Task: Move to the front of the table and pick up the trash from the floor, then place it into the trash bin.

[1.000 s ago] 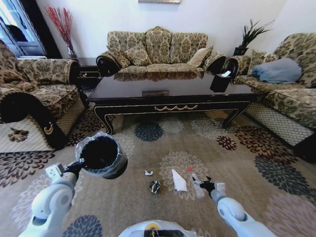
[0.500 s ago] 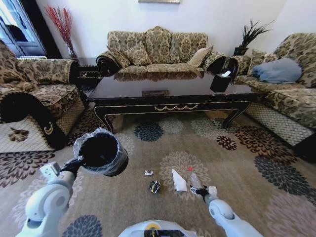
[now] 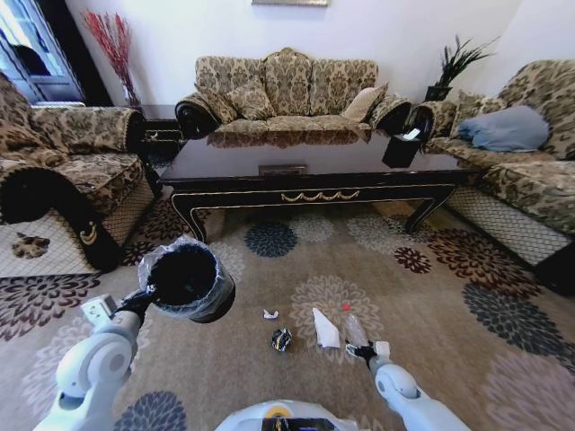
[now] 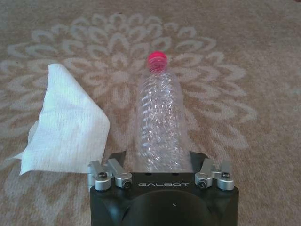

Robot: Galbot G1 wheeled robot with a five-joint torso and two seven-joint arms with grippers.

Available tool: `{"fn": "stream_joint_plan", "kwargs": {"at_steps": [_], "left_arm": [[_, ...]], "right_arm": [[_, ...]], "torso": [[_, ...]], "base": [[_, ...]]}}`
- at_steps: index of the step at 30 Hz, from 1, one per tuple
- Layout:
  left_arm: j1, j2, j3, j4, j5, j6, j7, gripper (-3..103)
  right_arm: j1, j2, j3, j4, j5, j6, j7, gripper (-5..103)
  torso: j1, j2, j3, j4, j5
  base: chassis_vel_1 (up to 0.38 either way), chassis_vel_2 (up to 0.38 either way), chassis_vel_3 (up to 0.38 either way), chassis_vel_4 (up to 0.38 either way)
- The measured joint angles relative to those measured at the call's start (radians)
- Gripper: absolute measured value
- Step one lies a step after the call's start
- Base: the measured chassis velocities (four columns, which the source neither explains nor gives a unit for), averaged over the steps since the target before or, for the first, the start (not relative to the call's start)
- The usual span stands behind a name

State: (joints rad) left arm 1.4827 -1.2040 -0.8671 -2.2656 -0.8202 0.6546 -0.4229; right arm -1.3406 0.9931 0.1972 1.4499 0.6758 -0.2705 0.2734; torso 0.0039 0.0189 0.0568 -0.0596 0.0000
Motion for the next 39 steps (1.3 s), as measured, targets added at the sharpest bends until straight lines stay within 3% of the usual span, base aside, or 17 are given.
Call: {"fn": "stream_joint_plan", "kwargs": {"at_steps": [1, 4, 7, 9, 19, 24, 29, 30, 33, 39], "left_arm": [[0.0, 0.0, 0.0, 0.0, 0.0, 0.0, 0.0, 3], [-0.001, 0.002, 0.001, 0.0, 0.0, 0.0, 0.0, 3], [0.0, 0.002, 0.003, -0.001, 0.0, 0.0, 0.0, 3], [0.001, 0.002, 0.006, -0.004, 0.0, 0.0, 0.0, 3], [0.005, -0.012, 0.038, -0.01, 0.005, -0.001, -0.002, 3], [0.003, -0.021, 0.061, -0.01, 0.003, -0.001, -0.003, 3], [-0.012, -0.033, 0.093, 0.005, -0.011, 0.001, -0.003, 3], [-0.012, -0.033, 0.093, 0.005, -0.011, 0.001, -0.003, 3], [-0.029, -0.04, 0.119, 0.041, -0.015, 0.005, -0.003, 3], [-0.073, -0.038, 0.175, 0.103, -0.014, 0.009, 0.001, 3]], "right_arm": [[0.0, 0.0, 0.0, 0.0, 0.0, 0.0, 0.0, 76], [-0.007, 0.008, 0.016, 0.003, -0.025, 0.014, 0.0, 60], [-0.011, 0.015, 0.037, 0.006, -0.038, 0.026, 0.0, 54], [-0.02, 0.018, 0.062, 0.021, -0.051, 0.038, 0.0, 44], [-0.067, -0.017, 0.166, 0.171, -0.07, 0.104, -0.031, 25], [-0.084, -0.045, 0.228, 0.266, -0.113, 0.212, -0.106, 25], [-0.087, -0.075, 0.26, 0.33, -0.168, 0.402, -0.181, 25], [-0.087, -0.075, 0.26, 0.33, -0.168, 0.402, -0.181, 25], [-0.07, -0.089, 0.252, 0.358, -0.186, 0.498, -0.219, 25], [-0.008, -0.105, 0.203, 0.387, -0.169, 0.58, -0.237, 25]], "torso": [[0.0, 0.0, 0.0, 0.0, 0.0], [0.0, 0.0, 0.0, 0.0, 0.0], [0.0, 0.0, 0.0, 0.0001, 0.0], [0.0, 0.0, 0.0, 0.0, 0.0001], [0.0, 0.0, 0.0, 0.0, 0.0001], [0.0, 0.0, 0.0, 0.0, 0.0001], [0.0, 0.0, 0.0, 0.0, 0.0], [0.0, 0.0, 0.0, 0.0, 0.0], [0.0, 0.0, 0.0, 0.0, 0.0], [0.0, 0.0, 0.0, 0.0001, -0.0001]], "base": [[0.0, 0.0, 0.0, 0.0], [0.0, 0.0, 0.0, 0.0], [0.0, 0.0, 0.0, 0.0], [0.0, 0.0, 0.0, 0.0], [0.0, 0.0, 0.0, 0.0], [0.0, 0.0, 0.0, 0.0], [0.0, 0.0, 0.0, 0.0], [0.0, 0.0, 0.0, 0.0], [0.0, 0.0, 0.0, 0.0], [0.0, 0.0, 0.0, 0.0]]}}
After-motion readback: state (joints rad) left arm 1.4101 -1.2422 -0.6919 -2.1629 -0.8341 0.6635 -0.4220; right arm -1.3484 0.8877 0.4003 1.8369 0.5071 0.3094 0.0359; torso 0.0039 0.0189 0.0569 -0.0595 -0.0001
